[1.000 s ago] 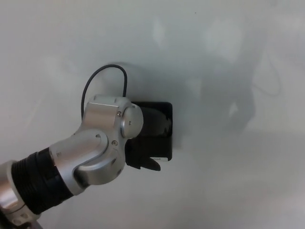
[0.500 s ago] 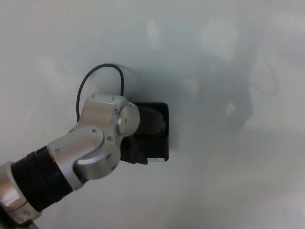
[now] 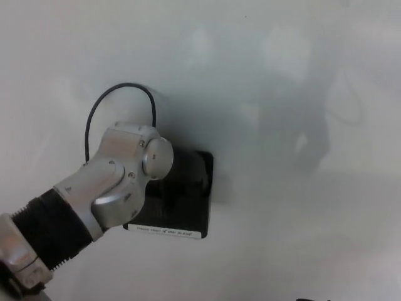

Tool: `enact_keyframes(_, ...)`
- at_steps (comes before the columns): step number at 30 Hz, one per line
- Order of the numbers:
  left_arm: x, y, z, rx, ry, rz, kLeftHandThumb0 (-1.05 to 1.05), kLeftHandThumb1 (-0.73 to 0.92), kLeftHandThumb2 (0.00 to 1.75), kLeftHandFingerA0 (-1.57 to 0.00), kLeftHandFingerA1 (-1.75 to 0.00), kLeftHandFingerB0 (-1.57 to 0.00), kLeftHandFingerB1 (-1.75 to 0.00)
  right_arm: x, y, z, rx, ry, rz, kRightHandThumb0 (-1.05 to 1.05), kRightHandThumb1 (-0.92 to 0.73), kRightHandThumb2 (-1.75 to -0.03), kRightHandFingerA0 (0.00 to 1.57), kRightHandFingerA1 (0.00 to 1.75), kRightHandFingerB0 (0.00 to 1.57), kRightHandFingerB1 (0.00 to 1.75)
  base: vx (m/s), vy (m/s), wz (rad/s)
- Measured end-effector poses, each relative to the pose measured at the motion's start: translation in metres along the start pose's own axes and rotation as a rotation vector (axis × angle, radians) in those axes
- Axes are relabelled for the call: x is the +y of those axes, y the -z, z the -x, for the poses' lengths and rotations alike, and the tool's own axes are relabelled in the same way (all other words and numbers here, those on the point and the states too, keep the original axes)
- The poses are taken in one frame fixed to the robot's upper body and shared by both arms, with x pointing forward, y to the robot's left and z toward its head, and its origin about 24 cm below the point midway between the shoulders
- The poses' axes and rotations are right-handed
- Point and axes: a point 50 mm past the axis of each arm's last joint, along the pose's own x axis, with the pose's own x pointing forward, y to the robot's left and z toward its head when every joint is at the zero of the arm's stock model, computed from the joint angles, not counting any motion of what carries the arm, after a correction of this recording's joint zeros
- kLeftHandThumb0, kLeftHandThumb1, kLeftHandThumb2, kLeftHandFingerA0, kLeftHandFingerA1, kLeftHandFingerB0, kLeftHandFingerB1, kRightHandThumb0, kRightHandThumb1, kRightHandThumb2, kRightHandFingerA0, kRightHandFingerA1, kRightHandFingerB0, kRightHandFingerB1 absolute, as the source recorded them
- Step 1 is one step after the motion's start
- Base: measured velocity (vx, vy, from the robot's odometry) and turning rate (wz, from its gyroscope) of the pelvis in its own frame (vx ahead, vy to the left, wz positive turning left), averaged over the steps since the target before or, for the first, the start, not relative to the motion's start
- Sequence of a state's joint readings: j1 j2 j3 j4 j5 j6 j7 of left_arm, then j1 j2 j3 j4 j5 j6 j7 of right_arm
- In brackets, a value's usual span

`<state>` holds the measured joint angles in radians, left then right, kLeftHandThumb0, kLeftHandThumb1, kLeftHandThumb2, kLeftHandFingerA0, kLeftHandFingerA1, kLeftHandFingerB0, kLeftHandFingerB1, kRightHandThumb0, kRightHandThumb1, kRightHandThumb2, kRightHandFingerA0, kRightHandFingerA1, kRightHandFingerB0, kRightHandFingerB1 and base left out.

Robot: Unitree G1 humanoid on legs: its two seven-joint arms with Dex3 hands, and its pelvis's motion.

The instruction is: A magnetic marker holder is on the left hand side of the white board, the robot put the index and middle finger into the opening of the container and pull off the magnetic holder and hand it to a human on the left hand side.

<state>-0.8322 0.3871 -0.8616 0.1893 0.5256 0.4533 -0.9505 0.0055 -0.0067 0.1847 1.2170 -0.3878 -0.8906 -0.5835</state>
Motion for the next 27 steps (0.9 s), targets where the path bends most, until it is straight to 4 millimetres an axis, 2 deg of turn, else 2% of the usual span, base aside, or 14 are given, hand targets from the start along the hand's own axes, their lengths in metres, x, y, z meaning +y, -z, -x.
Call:
enact_keyframes(1, -0.002, 0.002, -0.002, 0.001, 0.012, 0.001, 0.11, 0.86, 0.76, -0.92, -0.88, -0.93, -0.75, 0.0, 0.0, 0.0, 0.0, 0.0, 0.0, -0.48, -0.54, -0.93, 0.83, 0.76, 0.46, 0.63, 0.0, 0.0, 0.0)
enact_keyframes(4, -0.012, 0.007, -0.008, -0.004, 0.059, 0.002, 0.11, 0.86, 0.76, -0.92, -0.88, -0.93, -0.75, 0.0, -0.001, -0.001, -0.004, 0.0, -0.001, -0.48, -0.54, -0.93, 0.83, 0.76, 0.46, 0.63, 0.0, 0.0, 0.0)
enact_keyframes(6, -0.018, 0.008, -0.011, -0.021, 0.09, 0.001, 0.11, 0.88, 0.94, -0.91, -1.0, -0.91, -0.82, 0.0, -0.001, -0.002, -0.006, 0.0, -0.002, -0.47, -0.53, -0.93, 0.83, 0.77, 0.46, 0.63, 0.0, 0.0, 0.0)
enact_keyframes(7, -0.019, 0.008, -0.012, -0.027, 0.097, 0.0, 0.08, 0.88, 0.99, -0.86, -1.18, -0.89, -0.88, 0.0, -0.001, -0.002, -0.006, 0.0, -0.002, -0.47, -0.63, -0.6, 0.89, 0.68, 0.51, 0.53, 0.0, 0.0, 0.0)
enact_keyframes(8, -0.021, 0.008, -0.012, -0.038, 0.112, 0.001, 0.07, 0.82, 1.0, -0.81, -1.26, -0.85, -0.83, 0.0, -0.001, -0.002, -0.007, -0.001, -0.002, -0.47, -0.53, -0.93, 0.83, 0.77, 0.46, 0.63, 0.0, 0.0, 0.0)
enact_keyframes(11, -0.025, 0.007, -0.014, -0.05, 0.172, 0.015, 0.07, 0.82, 1.0, -0.81, -1.26, -0.85, -0.83, 0.0, -0.002, -0.002, -0.007, -0.002, -0.001, -0.47, -0.53, -0.93, 0.83, 0.77, 0.46, 0.63, 0.0, 0.0, 0.0)
enact_keyframes(12, -0.026, 0.008, -0.014, -0.054, 0.196, 0.021, 0.0, 0.7, 1.17, -0.77, -1.34, -0.81, -0.87, 0.0, -0.002, -0.002, -0.008, -0.003, -0.001, -0.46, -0.65, -0.6, 0.92, 0.71, 0.52, 0.54, 0.0, 0.0, 0.0)
enact_keyframes(17, -0.036, 0.011, -0.017, -0.078, 0.33, 0.066, 0.0, 0.7, 1.17, -0.77, -1.34, -0.81, -0.87, 0.001, -0.002, -0.003, -0.012, -0.005, 0.0, -0.46, -0.65, -0.6, 0.92, 0.71, 0.52, 0.54, 0.0, 0.0, 0.0)
enact_keyframes(18, -0.037, 0.011, -0.017, -0.082, 0.351, 0.073, -0.07, 0.6, 1.26, -0.78, -1.44, -0.8, -1.05, 0.001, -0.003, -0.003, -0.013, -0.005, 0.0, -0.45, -0.65, -0.59, 0.91, 0.7, 0.52, 0.54, 0.0, 0.0, 0.0)
enact_keyframes(19, -0.038, 0.011, -0.017, -0.086, 0.366, 0.078, -0.07, 0.6, 1.26, -0.78, -1.44, -0.8, -1.05, 0.001, -0.003, -0.003, -0.014, -0.005, 0.0, -0.45, -0.65, -0.59, 0.91, 0.7, 0.52, 0.54, 0.0, 0.0, 0.0)
enact_keyframes(20, -0.041, 0.012, -0.018, -0.094, 0.394, 0.088, -0.1, 0.63, 1.25, -1.01, -1.16, -0.86, -0.98, 0.001, -0.003, -0.004, -0.016, -0.005, 0.0, -0.47, -0.65, -0.59, 0.91, 0.7, 0.51, 0.54, 0.0, 0.0, 0.0)
enact_keyframes(25, -0.062, 0.01, -0.019, -0.169, 0.523, 0.179, -0.26, 0.52, 1.35, -0.97, -1.2, -0.84, -0.92, 0.001, -0.005, -0.006, -0.023, -0.004, -0.001, -0.47, -0.65, -0.59, 0.91, 0.7, 0.51, 0.54, 0.0, 0.0, 0.0)
enact_keyframes(26, -0.066, 0.009, -0.019, -0.189, 0.54, 0.201, -0.47, 0.65, 1.16, -1.11, -1.12, -0.97, -1.02, 0.001, -0.005, -0.006, -0.023, -0.003, -0.001, -0.47, -0.64, -0.6, 0.89, 0.69, 0.52, 0.53, 0.0, 0.0, 0.0)
enact_keyframes(27, -0.072, 0.008, -0.018, -0.221, 0.571, 0.241, -0.47, 0.65, 1.16, -1.11, -1.12, -0.97, -1.02, 0.001, -0.005, -0.006, -0.023, -0.003, -0.001, -0.47, -0.64, -0.6, 0.89, 0.69, 0.52, 0.53, 0.0, 0.0, 0.0)
